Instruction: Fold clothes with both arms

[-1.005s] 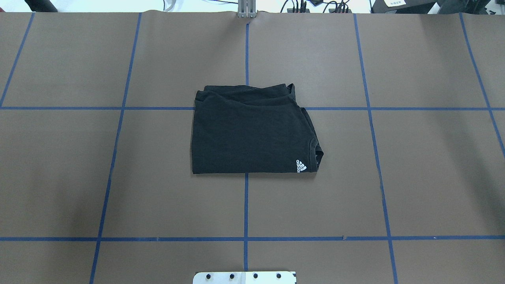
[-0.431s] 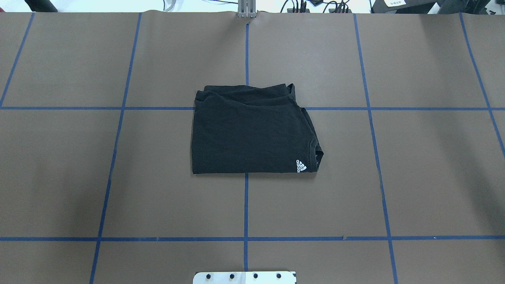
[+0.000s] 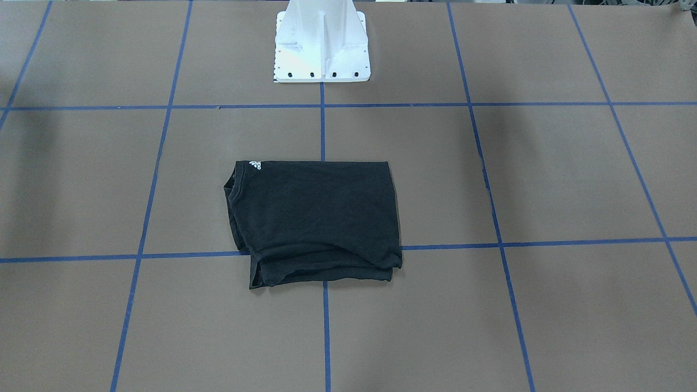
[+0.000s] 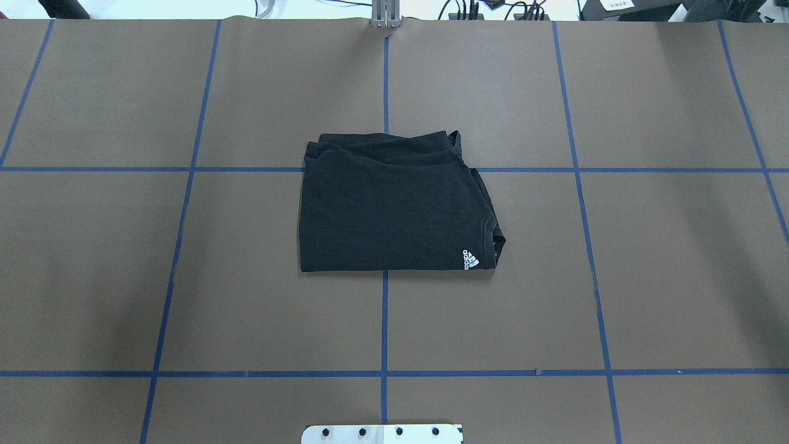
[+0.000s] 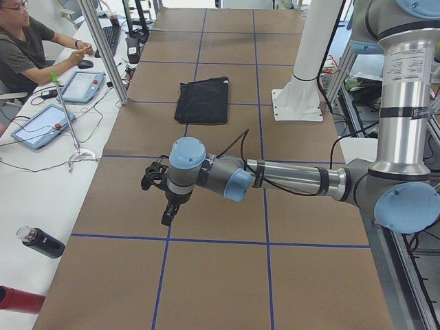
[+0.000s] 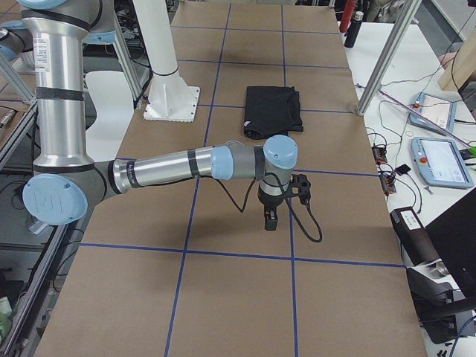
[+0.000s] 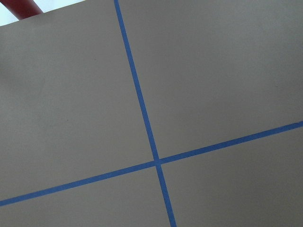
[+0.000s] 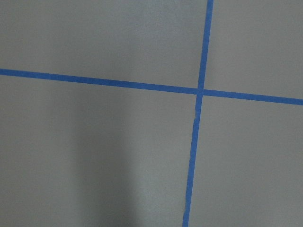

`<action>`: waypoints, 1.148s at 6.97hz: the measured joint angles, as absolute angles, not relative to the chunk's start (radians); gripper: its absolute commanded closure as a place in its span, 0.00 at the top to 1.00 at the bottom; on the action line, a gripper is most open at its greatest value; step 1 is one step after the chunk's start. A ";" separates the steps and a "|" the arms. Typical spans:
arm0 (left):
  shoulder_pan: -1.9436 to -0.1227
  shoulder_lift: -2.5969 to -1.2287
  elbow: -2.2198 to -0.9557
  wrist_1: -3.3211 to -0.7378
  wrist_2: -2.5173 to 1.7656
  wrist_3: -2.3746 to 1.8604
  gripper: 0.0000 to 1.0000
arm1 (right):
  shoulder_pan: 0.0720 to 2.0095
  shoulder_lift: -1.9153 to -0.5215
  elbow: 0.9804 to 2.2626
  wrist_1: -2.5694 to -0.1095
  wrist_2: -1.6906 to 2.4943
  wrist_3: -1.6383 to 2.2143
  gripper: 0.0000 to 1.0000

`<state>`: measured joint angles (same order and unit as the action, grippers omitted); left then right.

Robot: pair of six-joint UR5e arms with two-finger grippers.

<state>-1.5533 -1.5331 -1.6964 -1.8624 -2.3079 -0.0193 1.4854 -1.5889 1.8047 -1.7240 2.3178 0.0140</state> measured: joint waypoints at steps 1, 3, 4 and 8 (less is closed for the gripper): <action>-1.551 -1.530 -1.695 -1.854 -2.328 -0.020 1.00 | 1.485 -1.588 1.801 -1.724 2.320 0.015 1.00; -1.548 -1.533 -1.697 -1.824 -2.354 -0.021 1.00 | 1.486 -1.581 1.799 -1.731 2.325 0.015 1.00; -1.545 -1.533 -1.699 -1.817 -2.357 -0.031 1.00 | 1.486 -1.580 1.799 -1.733 2.327 0.015 1.00; -1.529 -1.532 -1.707 -1.814 -2.368 -0.077 1.00 | 1.485 -1.579 1.801 -1.734 2.329 0.016 1.00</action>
